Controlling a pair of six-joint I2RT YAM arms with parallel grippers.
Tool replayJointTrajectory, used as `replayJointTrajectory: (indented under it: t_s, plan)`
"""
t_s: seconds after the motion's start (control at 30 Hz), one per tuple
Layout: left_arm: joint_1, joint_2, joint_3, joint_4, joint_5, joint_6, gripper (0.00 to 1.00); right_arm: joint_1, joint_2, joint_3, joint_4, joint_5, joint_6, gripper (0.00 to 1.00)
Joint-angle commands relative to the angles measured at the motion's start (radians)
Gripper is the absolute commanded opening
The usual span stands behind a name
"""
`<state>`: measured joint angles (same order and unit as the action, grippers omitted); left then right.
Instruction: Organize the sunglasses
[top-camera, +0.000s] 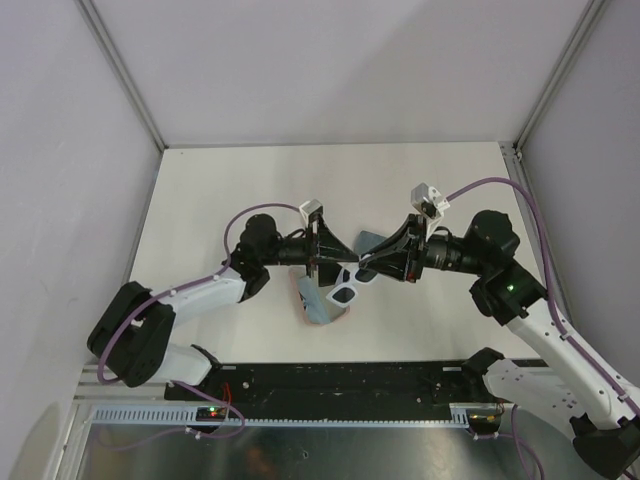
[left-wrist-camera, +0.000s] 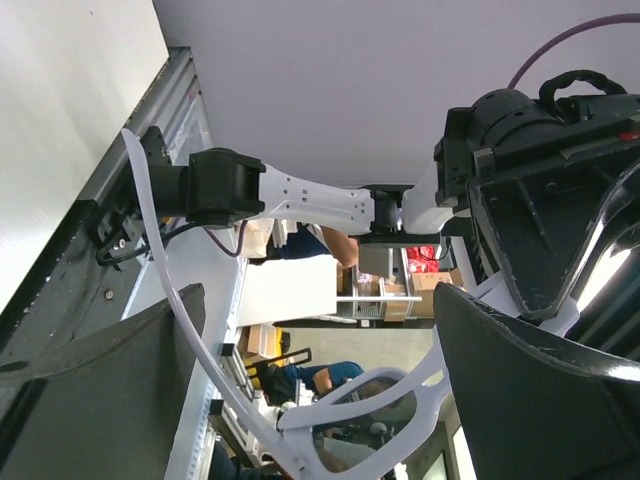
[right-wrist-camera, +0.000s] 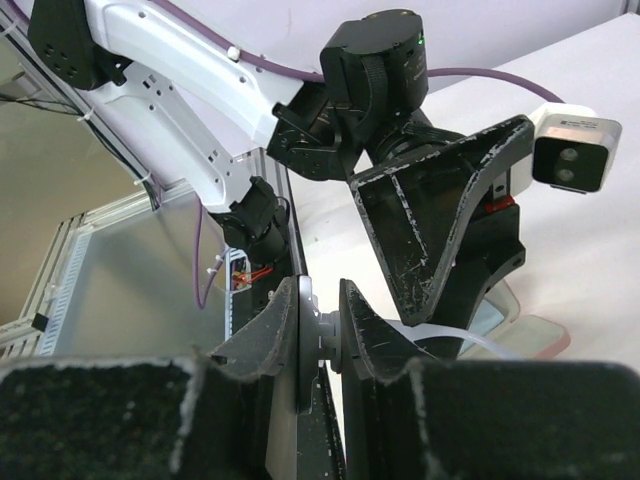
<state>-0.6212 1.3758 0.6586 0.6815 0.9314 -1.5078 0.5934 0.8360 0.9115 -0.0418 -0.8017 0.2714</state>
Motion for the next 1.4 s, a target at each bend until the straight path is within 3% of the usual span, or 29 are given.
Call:
replayJointTrajectory:
  t_s: [0.0,0.4,0.87,1.37]
  plan:
    - [-0.018,0.014,0.048,0.098,0.014,-0.045,1.00,0.027,0.004,0.040,0.021,0.012,-0.038,0.00]
    - [-0.036,-0.021,0.116,0.160,0.041,0.006,1.00,0.036,0.019,-0.030,0.012,0.053,0.023,0.00]
    - [-0.037,-0.063,0.063,0.261,0.032,0.021,1.00,-0.038,0.082,-0.065,0.026,0.117,0.089,0.00]
    - [-0.050,-0.003,0.014,0.232,0.048,0.194,0.95,-0.161,0.194,-0.064,0.175,-0.025,0.241,0.00]
